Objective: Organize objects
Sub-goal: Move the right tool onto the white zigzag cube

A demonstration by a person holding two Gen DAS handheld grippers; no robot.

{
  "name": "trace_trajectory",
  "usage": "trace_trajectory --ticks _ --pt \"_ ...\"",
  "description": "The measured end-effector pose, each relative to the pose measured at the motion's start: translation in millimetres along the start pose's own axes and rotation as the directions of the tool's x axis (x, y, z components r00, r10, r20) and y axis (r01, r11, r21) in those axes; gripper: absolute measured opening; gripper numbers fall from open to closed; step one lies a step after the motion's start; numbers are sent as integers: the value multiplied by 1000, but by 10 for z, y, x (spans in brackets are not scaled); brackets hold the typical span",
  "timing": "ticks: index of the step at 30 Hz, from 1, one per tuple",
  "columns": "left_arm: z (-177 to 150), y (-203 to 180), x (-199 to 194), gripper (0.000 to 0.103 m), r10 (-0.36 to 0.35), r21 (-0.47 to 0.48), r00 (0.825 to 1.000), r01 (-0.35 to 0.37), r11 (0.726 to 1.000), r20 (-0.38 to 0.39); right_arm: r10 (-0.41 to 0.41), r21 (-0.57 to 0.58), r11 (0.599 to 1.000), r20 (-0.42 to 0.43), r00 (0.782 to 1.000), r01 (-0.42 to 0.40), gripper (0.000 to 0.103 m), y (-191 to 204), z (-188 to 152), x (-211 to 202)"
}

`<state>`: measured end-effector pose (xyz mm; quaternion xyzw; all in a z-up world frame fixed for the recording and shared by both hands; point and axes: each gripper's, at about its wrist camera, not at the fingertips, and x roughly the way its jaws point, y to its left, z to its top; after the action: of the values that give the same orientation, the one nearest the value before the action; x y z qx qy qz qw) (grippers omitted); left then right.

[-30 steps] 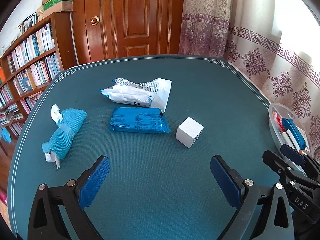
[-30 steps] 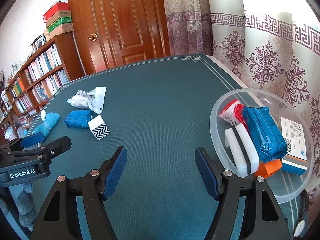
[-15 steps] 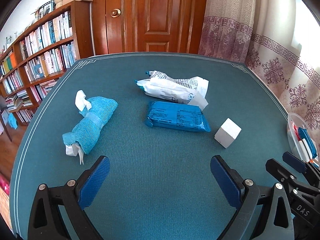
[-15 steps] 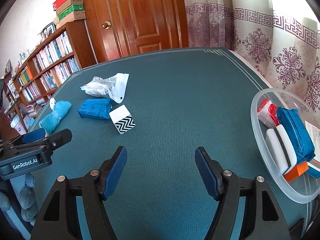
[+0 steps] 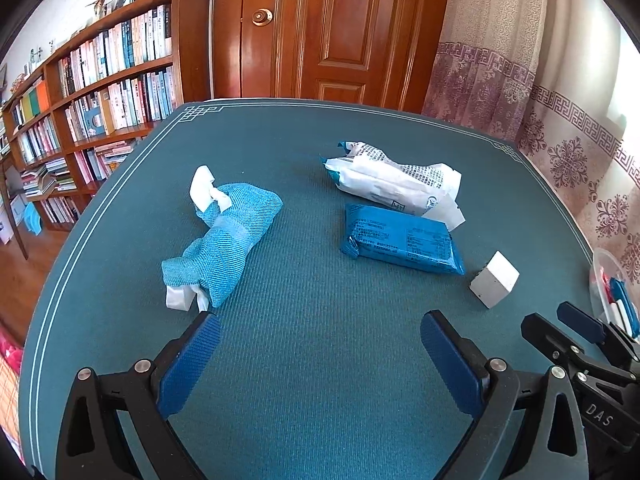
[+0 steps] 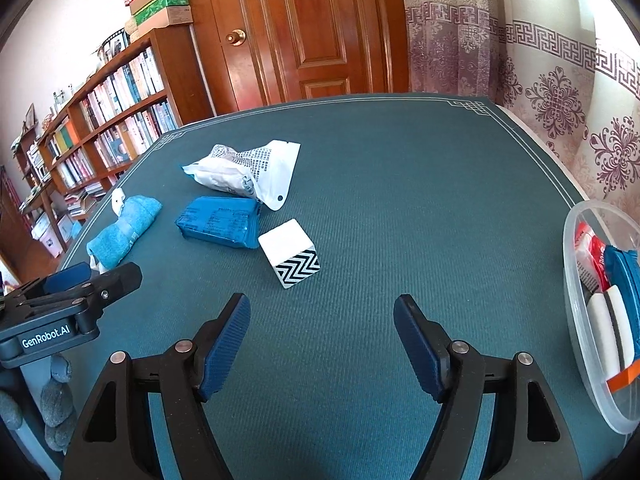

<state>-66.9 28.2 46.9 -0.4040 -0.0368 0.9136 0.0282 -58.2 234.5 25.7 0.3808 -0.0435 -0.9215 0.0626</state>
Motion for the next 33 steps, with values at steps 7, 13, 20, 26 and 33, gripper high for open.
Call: trace_trajectory --ticks 7,13,20,26,33 --pt "-7 48 25 102 -6 -9 1000 6 1000 -8 5 -29 1000 -1 1000 -5 75 103 113 177" --pt "0 134 48 102 -1 -30 1000 1 1000 -12 -14 -34 999 -13 1000 13 75 102 201 417" --pt "20 238 62 102 11 -63 1000 -12 998 -14 4 -41 999 -36 999 -5 75 122 268 565" --pt "70 407 19 102 39 -100 999 -39 994 1 11 -74 997 -48 999 -14 72 206 307 635" --pt "156 675 32 102 106 -155 994 -105 982 1 25 -56 998 -42 999 -27 65 171 309 643"
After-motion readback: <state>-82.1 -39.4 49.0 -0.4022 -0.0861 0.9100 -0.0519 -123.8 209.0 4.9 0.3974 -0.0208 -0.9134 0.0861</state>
